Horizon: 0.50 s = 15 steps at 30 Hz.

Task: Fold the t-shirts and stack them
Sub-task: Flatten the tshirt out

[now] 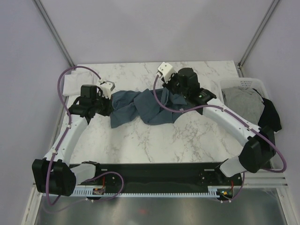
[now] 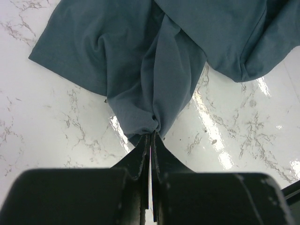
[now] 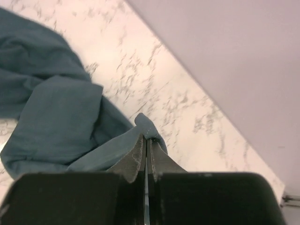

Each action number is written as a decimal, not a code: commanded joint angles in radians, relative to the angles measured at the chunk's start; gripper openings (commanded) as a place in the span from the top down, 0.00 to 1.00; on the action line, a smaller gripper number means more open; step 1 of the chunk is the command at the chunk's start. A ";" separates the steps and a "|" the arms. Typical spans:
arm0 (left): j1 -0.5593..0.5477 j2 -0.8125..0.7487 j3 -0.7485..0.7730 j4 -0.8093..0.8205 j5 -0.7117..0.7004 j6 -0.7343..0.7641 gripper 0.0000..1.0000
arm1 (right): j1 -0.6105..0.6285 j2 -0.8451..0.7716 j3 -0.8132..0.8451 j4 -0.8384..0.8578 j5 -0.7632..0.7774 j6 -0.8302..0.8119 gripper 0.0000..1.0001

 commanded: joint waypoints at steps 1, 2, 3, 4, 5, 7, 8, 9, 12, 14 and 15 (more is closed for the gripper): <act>0.009 -0.016 0.034 0.032 -0.001 -0.011 0.98 | 0.001 -0.073 0.066 -0.038 0.058 -0.041 1.00; 0.009 -0.021 0.042 0.032 -0.015 -0.009 0.98 | 0.000 -0.080 0.082 -0.055 0.073 -0.050 1.00; 0.010 -0.024 0.057 0.033 -0.035 -0.002 0.98 | -0.003 -0.086 0.089 -0.063 0.096 -0.063 1.00; 0.012 -0.025 0.064 0.035 -0.047 0.006 0.98 | -0.011 -0.094 0.096 -0.067 0.107 -0.067 1.00; 0.012 -0.024 0.070 0.035 -0.058 0.008 0.98 | -0.017 -0.097 0.103 -0.069 0.115 -0.070 1.00; 0.012 -0.018 0.084 0.039 -0.067 0.018 0.98 | -0.029 -0.097 0.108 -0.067 0.120 -0.054 1.00; 0.012 -0.013 0.087 0.038 -0.065 0.015 0.98 | -0.030 -0.094 0.106 -0.069 0.118 -0.041 1.00; 0.012 -0.007 0.094 0.038 -0.064 0.014 0.98 | -0.030 -0.093 0.102 -0.069 0.112 -0.011 1.00; 0.012 -0.009 0.100 0.036 -0.049 0.008 0.98 | -0.030 -0.055 0.070 -0.069 0.058 0.041 1.00; 0.012 -0.009 0.104 0.036 -0.044 0.008 0.98 | -0.030 -0.028 0.033 -0.069 0.017 0.095 1.00; 0.012 -0.009 0.107 0.036 -0.047 0.011 0.98 | -0.028 -0.015 0.021 -0.067 0.002 0.112 1.00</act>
